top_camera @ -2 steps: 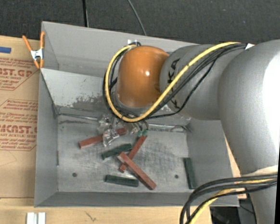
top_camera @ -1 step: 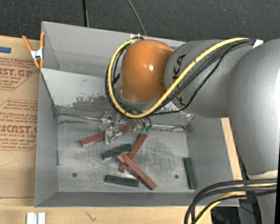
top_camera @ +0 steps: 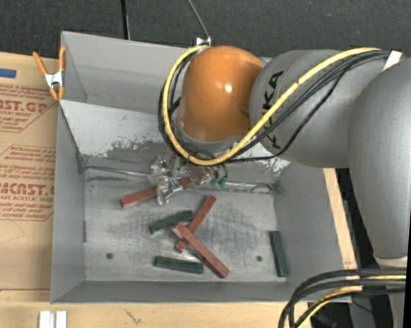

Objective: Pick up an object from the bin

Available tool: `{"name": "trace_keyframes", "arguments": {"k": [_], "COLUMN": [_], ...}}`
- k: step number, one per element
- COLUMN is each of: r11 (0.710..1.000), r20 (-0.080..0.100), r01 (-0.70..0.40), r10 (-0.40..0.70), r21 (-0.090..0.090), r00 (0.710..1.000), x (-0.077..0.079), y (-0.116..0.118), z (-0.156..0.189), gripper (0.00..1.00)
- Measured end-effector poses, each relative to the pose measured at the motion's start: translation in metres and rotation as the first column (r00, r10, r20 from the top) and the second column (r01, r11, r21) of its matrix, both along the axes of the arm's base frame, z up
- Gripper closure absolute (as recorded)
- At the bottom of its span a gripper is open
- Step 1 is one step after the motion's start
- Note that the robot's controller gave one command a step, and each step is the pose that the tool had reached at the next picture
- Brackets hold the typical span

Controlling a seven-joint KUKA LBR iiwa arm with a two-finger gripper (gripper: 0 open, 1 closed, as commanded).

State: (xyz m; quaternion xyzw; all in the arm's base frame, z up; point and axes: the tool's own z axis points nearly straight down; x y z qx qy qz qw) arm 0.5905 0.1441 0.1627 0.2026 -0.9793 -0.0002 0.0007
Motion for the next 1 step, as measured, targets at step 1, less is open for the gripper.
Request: {"name": "trace_keyframes", "arguments": {"k": [1], "r11": [1.000], "r20": [0.008], "r01": [0.000], "r10": [0.000], "r21": [0.002], "r00": [1.000], "x": [0.0012], "y": [0.0007], "z": [0.0215], "gripper": [1.00]}}
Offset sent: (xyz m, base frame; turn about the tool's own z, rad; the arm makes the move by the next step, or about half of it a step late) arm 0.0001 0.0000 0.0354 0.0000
